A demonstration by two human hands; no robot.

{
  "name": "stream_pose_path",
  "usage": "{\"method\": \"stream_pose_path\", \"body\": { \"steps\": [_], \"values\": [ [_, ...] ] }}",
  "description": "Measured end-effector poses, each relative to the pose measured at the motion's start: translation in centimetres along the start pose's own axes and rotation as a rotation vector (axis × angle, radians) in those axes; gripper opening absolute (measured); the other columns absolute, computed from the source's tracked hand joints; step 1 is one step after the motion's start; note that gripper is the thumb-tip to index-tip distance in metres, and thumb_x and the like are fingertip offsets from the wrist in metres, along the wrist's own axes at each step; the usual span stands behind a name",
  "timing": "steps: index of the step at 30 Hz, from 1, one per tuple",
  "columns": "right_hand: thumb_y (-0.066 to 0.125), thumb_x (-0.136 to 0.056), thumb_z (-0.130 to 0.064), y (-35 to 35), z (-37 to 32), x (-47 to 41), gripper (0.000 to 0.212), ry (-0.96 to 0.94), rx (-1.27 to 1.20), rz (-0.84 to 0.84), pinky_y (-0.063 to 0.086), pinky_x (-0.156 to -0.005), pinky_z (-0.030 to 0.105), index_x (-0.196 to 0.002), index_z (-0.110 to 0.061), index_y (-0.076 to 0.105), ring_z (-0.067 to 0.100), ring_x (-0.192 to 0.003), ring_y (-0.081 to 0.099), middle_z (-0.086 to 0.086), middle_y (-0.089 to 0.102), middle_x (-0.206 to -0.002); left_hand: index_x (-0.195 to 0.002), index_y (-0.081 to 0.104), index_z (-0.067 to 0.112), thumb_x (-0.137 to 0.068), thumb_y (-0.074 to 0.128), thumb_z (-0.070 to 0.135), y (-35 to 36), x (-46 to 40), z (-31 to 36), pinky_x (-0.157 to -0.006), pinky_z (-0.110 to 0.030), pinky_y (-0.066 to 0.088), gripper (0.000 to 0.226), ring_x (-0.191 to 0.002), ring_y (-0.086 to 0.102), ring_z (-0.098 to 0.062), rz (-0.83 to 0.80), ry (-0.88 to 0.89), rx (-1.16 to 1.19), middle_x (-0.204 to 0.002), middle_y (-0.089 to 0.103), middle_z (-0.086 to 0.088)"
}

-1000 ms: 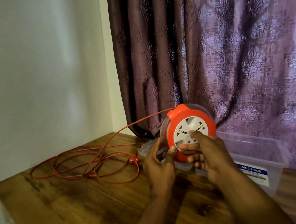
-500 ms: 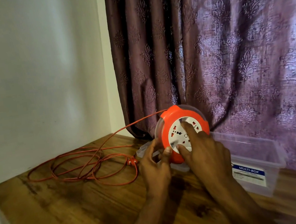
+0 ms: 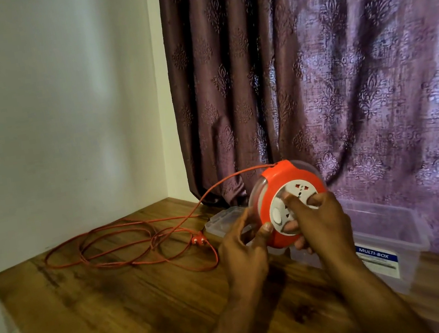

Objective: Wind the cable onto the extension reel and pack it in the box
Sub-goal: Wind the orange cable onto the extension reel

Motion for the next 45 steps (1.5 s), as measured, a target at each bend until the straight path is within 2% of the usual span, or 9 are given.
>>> {"method": "stream_pose_path", "body": {
  "steps": [5, 8, 15, 18, 20, 27, 35, 41, 45],
  "values": [
    [0.059, -0.092, -0.041, 1.4, 0.3, 0.5, 0.037, 0.248, -0.528, -0.209, 0.036, -0.036, 0.016, -0.095, -0.004, 0.061, 0.013, -0.035, 0.057, 0.012, 0.075, -0.069, -0.126, 0.065, 0.02, -0.082, 0.076, 0.02, -0.2, -0.3, -0.4, -0.086, -0.022, 0.056, 0.046, -0.108, 0.065, -0.006, 0.006, -0.027, 0.054, -0.118, 0.069, 0.006],
    [0.056, -0.095, -0.037, 1.7, 0.4, 0.9, 0.03, 0.318, -0.61, -0.263, 0.036, -0.035, 0.014, -0.094, -0.008, 0.06, 0.01, -0.035, 0.055, 0.008, 0.075, -0.067, -0.125, 0.066, 0.021, -0.082, 0.076, 0.019, -0.3, -0.4, -0.6, -0.074, -0.005, 0.051, 0.045, -0.103, 0.063, 0.003, 0.018, -0.027, 0.06, -0.115, 0.069, 0.008],
    [0.065, -0.091, -0.027, 1.7, 0.0, 0.7, 0.032, 0.169, -0.375, -0.172, 0.033, -0.034, 0.016, -0.107, -0.001, 0.055, 0.013, -0.033, 0.049, 0.012, 0.067, -0.071, -0.123, 0.066, 0.019, -0.084, 0.074, 0.014, -0.3, -0.6, -0.8, -0.068, -0.006, 0.053, 0.04, -0.097, 0.064, 0.002, 0.037, -0.075, 0.132, -0.111, 0.069, 0.009],
    [0.071, -0.084, -0.031, 1.7, -0.4, 1.2, 0.042, 0.025, -0.097, -0.07, 0.053, -0.062, 0.036, -0.111, -0.011, 0.047, 0.028, -0.074, 0.065, 0.013, 0.067, -0.099, -0.124, 0.065, 0.02, -0.083, 0.075, 0.018, -0.2, -0.5, -0.8, -0.067, -0.006, 0.052, 0.042, -0.098, 0.063, 0.003, 0.044, -0.076, 0.141, -0.113, 0.069, 0.007],
    [0.072, -0.082, -0.032, 1.6, -0.7, 1.5, 0.047, -0.132, 0.129, 0.0, 0.049, -0.08, 0.037, -0.115, -0.019, 0.042, 0.03, -0.099, 0.061, 0.01, 0.063, -0.116, -0.125, 0.064, 0.021, -0.084, 0.075, 0.02, -0.3, -0.5, -0.7, -0.066, -0.003, 0.051, 0.043, -0.098, 0.061, 0.005, 0.047, -0.075, 0.145, -0.112, 0.068, 0.012],
    [0.052, -0.093, -0.049, 1.9, -1.3, 2.3, 0.064, -0.438, 0.655, 0.014, 0.05, -0.077, 0.043, -0.145, -0.045, 0.017, 0.037, -0.108, 0.058, 0.012, 0.041, -0.135, -0.121, 0.065, 0.029, -0.08, 0.077, 0.028, -0.1, -0.3, -0.1, -0.067, -0.006, 0.053, 0.043, -0.095, 0.063, 0.007, 0.04, -0.086, 0.158, -0.102, 0.065, 0.027],
    [0.062, -0.088, -0.047, 1.0, -0.9, 1.4, 0.056, -0.373, 0.495, 0.005, 0.05, -0.083, 0.042, -0.137, -0.049, 0.034, 0.032, -0.113, 0.058, 0.006, 0.058, -0.129, -0.127, 0.064, 0.021, -0.083, 0.075, 0.023, -0.2, -0.2, -0.5, -0.07, -0.007, 0.054, 0.045, -0.102, 0.064, -0.001, 0.035, -0.059, 0.109, -0.117, 0.069, 0.008],
    [0.07, -0.082, -0.041, 1.2, -0.4, 0.8, 0.05, -0.2, 0.199, -0.053, 0.053, -0.084, 0.041, -0.126, -0.047, 0.047, 0.029, -0.092, 0.068, 0.001, 0.069, -0.11, -0.122, 0.067, 0.027, -0.083, 0.075, 0.02, -0.2, -0.2, -0.7, -0.084, -0.032, 0.06, 0.041, -0.105, 0.065, -0.005, 0.036, -0.062, 0.096, -0.111, 0.071, 0.013],
    [0.072, -0.08, -0.038, 1.3, 0.0, 0.7, 0.047, -0.062, -0.065, -0.053, 0.053, -0.047, 0.031, -0.121, -0.042, 0.051, 0.02, -0.044, 0.066, 0.004, 0.07, -0.103, -0.118, 0.069, 0.025, -0.08, 0.077, 0.014, -0.2, -0.3, -0.3, -0.084, -0.025, 0.057, 0.04, -0.095, 0.064, 0.011, 0.048, -0.042, 0.069, -0.098, 0.071, 0.027]
  ]
}}
Point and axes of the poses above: each hand's wrist, its own x-axis away from the middle knuckle, its own y-axis out of the palm, z = x × y, the point moved 3 cm from there along -x, towards the middle knuckle
